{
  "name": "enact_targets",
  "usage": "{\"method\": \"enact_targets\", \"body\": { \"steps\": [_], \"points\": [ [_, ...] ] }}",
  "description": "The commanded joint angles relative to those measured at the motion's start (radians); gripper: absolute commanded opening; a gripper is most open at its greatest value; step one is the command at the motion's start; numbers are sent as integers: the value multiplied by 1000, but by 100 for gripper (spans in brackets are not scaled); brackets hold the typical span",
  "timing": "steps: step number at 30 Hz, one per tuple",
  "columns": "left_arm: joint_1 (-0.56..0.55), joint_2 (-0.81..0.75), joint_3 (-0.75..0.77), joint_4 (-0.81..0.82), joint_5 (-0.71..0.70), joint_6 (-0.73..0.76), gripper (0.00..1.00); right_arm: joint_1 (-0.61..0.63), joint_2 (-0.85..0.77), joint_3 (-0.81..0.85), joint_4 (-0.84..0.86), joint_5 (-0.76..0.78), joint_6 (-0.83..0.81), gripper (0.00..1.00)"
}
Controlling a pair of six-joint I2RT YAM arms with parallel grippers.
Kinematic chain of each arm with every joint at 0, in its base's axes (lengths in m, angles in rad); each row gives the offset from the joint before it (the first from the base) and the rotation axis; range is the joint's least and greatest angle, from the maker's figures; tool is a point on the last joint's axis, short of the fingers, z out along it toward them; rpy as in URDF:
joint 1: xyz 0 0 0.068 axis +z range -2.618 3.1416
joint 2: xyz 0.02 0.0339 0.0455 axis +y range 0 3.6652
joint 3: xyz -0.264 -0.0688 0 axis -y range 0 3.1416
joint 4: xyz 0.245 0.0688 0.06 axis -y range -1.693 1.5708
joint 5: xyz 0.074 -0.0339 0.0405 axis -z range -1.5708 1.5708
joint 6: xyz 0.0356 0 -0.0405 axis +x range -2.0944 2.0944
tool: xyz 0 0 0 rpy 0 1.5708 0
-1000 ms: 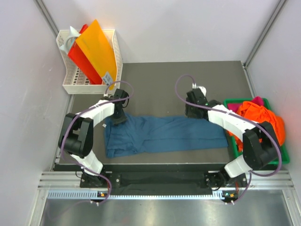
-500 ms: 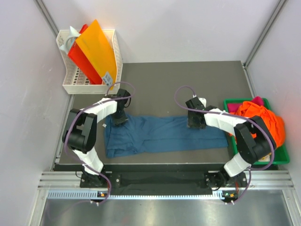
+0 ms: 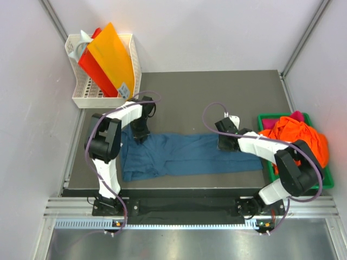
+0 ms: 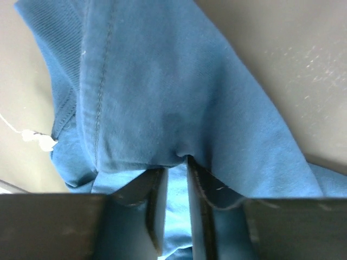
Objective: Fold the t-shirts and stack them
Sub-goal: Fold the other side of the tshirt into a rectangle
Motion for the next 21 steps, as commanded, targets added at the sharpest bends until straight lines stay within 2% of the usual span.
{"method": "enact_targets", "body": {
  "steps": [1, 3, 4, 6, 10, 19, 21],
  "points": [
    [5, 123, 10, 278, 16, -31, 24, 73, -24, -111, -118, -78, 76, 31],
    [5, 129, 22, 283, 21, -25, 20, 98, -37, -146, -113, -93, 101, 27],
    [5, 140, 27, 284, 22, -23, 11, 110, -46, -146, -116, -87, 98, 25],
    [5, 148, 43, 278, 21, -17, 1, 136, -52, -136, -134, -76, 113, 23],
    [5, 151, 57, 270, 1, -12, 0, 151, -66, -117, -156, -81, 131, 23],
    [23, 143, 89, 232, -71, 4, 0, 177, -60, -111, -176, -84, 168, 47],
    [25, 157, 119, 218, -73, 5, 0, 190, -73, -108, -185, -84, 176, 55]
  ]
}}
